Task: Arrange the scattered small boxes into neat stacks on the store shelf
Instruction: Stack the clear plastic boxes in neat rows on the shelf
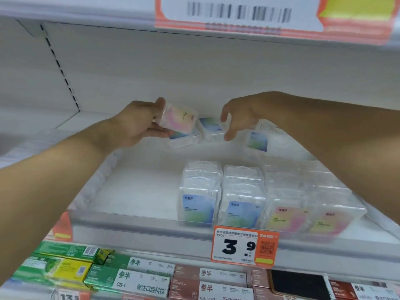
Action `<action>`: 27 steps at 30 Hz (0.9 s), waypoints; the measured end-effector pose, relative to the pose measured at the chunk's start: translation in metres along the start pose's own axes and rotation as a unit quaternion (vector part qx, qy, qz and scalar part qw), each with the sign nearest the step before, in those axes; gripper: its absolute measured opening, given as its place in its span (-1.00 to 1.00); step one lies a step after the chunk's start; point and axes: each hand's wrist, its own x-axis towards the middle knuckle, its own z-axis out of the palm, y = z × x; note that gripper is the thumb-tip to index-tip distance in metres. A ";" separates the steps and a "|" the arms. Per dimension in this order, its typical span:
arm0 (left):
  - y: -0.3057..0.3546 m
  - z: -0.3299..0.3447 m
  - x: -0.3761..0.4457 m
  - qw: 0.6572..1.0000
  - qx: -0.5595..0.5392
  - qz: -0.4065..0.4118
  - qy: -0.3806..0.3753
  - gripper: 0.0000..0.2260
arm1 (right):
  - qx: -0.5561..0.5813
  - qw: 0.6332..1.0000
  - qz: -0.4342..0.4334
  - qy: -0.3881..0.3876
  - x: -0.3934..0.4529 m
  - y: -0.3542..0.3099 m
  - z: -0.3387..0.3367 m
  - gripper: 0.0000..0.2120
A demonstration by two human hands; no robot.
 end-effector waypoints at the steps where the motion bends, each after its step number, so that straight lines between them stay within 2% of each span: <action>1: -0.002 -0.003 -0.002 1.000 0.012 -0.015 0.003 -0.63 | -0.014 0.999 0.032 -0.025 0.002 0.005 0.001 -0.30; 4: -0.009 -0.005 0.000 0.996 0.050 -0.026 0.074 -0.59 | -0.017 0.991 0.095 -0.093 0.000 0.023 0.011 -0.22; 7: -0.013 -0.002 0.002 0.987 0.072 -0.024 0.141 -0.46 | 0.050 0.995 0.077 -0.048 -0.004 0.039 0.013 -0.37; 9: -0.009 0.005 -0.002 0.991 0.072 -0.004 0.113 -0.35 | 0.034 0.996 0.080 0.037 -0.004 0.054 0.014 -0.49; 11: -0.002 0.015 -0.009 0.994 0.085 0.038 0.049 -0.29 | 0.004 0.991 0.102 0.084 -0.006 0.070 0.020 -0.54; 13: 0.006 0.024 -0.011 0.993 0.092 0.076 0.004 -0.29 | 0.018 0.989 0.133 0.055 -0.006 0.086 0.036 -0.52; 16: 0.020 0.037 -0.009 0.992 0.096 0.079 -0.019 -0.33 | 0.101 0.981 0.168 0.002 -0.006 0.106 0.057 -0.44; 20: 0.034 0.052 -0.008 0.992 0.117 0.053 -0.015 -0.41 | 0.170 0.973 0.148 0.052 -0.007 0.128 0.065 -0.21; 22: 0.037 0.059 -0.008 0.990 0.136 0.044 -0.008 -0.43 | 0.314 0.936 0.146 0.066 -0.009 0.136 0.061 -0.36; 24: 0.039 0.064 -0.007 0.989 0.143 0.040 -0.008 -0.43 | 0.449 0.880 0.131 0.080 -0.015 0.141 0.055 -0.71; 25: 0.039 0.066 -0.007 0.989 0.143 0.038 -0.009 -0.43 | 0.487 0.859 0.126 0.089 -0.020 0.142 0.051 -0.74; 27: 0.038 0.069 -0.007 0.989 0.141 0.034 -0.012 -0.43 | 0.536 0.831 0.116 0.095 -0.031 0.143 0.046 -0.67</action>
